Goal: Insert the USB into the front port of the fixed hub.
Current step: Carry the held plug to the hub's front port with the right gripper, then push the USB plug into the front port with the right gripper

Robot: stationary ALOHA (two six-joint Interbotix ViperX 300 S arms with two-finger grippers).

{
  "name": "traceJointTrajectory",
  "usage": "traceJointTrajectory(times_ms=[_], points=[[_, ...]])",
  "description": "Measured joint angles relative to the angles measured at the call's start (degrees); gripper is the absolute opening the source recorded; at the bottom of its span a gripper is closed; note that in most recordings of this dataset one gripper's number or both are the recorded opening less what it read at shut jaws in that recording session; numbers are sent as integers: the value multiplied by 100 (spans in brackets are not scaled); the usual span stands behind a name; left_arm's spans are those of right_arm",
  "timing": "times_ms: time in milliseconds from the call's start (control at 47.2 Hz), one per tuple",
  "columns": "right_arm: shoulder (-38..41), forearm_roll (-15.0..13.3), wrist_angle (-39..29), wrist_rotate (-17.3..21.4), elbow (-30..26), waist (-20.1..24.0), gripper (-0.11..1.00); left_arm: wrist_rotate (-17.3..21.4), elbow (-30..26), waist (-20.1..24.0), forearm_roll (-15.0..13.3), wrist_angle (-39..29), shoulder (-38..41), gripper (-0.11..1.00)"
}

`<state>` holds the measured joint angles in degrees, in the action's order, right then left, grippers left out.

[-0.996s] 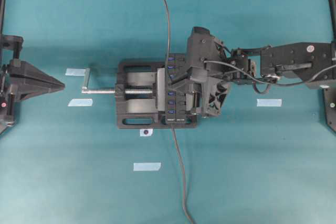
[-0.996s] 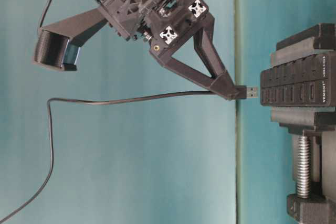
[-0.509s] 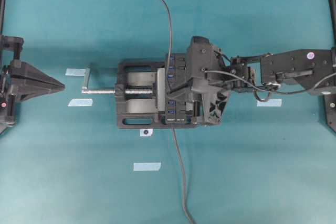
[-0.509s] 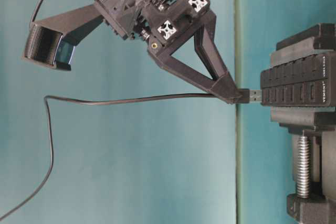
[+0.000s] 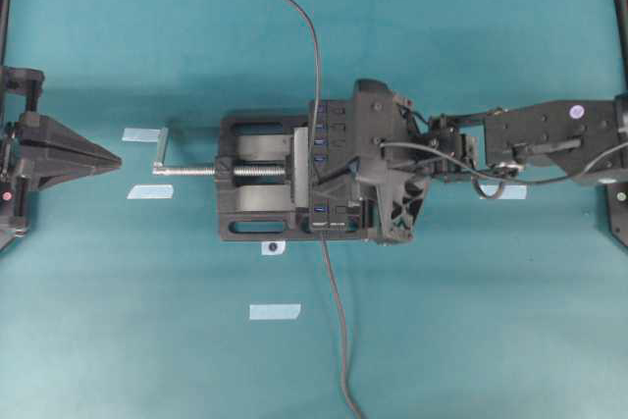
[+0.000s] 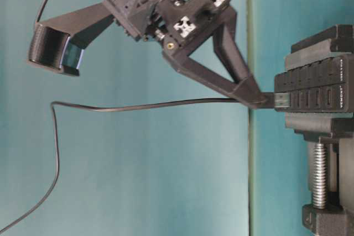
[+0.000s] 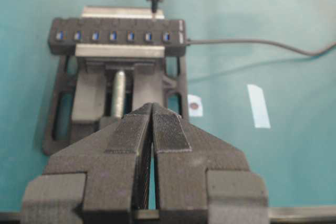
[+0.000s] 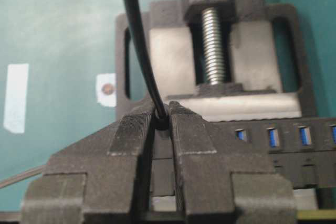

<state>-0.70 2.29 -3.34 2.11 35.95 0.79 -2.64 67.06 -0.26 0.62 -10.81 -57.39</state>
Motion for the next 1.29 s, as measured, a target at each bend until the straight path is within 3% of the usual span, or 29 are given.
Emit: traceJointTrajectory(times_ms=[551,784,1293], points=[[246,35,176,0,0,88,6,-9,0,0,0,0,0,0],[264,35,237,308,44,114,6,-9,0,0,0,0,-9,0],[272,35,413,352,141,158,6,-9,9,0,0,9,0,0]])
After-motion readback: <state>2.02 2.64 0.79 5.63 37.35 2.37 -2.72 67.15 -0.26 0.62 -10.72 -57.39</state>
